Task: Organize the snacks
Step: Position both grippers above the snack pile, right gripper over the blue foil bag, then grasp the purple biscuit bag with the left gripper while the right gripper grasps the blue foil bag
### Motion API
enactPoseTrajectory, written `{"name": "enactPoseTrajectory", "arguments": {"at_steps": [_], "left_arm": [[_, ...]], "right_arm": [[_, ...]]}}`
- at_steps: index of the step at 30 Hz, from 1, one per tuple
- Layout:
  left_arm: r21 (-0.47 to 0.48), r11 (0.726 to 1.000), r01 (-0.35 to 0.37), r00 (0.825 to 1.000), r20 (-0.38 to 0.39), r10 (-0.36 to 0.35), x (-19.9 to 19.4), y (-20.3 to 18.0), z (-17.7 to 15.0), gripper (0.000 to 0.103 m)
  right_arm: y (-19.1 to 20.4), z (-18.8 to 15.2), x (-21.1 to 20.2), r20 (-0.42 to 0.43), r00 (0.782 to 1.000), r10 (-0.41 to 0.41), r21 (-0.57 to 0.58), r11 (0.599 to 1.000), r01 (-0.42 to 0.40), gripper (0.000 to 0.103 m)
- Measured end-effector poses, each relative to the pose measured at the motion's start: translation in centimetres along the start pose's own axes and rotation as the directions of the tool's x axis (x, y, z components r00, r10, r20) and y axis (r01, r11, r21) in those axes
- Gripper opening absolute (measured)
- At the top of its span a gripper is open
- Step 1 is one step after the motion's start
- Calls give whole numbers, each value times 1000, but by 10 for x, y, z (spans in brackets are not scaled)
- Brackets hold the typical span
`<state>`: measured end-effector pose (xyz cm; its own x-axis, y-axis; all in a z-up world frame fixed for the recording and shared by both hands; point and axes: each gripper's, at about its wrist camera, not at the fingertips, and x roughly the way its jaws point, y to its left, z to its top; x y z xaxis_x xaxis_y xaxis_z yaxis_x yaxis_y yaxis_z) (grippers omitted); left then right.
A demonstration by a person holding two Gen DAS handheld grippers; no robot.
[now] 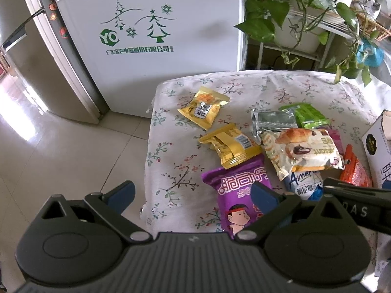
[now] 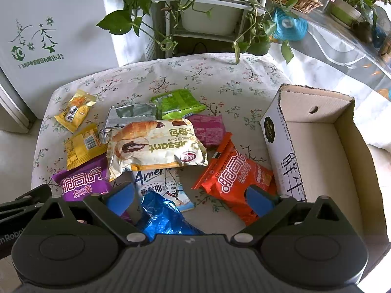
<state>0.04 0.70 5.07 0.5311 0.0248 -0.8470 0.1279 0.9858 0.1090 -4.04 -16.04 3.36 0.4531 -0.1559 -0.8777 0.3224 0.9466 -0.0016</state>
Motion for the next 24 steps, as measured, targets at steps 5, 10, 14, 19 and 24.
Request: {"name": "enactPoseTrajectory", "arguments": {"at_steps": [5,10,14,19,24], "left_arm": [[6,1000,3,1000,1,-3,0,-4,-2,100],[8,1000,4,1000,4,-4,-1,-8,-3,99],[11,1000,13,1000,9,-13,-3,-11,-5,99],[15,999,50,999,18,-50,-4,-12,-6,99],[0,996,88,996,34,-88,-6,-9,-5,100]], "right_arm": [[-2,-1,-1,1,1000,-4,-6,1000,4,101],[-4,-2,-1,3,1000,-7,-7,1000,7,101],[-8,-3,-1,3,1000,-3,-4,1000,3,101],[-16,-5,-2,8,1000,22,-2,1000,-22,101],[-28,-7,-4,21,996,87,8,996,-87,101]]}}
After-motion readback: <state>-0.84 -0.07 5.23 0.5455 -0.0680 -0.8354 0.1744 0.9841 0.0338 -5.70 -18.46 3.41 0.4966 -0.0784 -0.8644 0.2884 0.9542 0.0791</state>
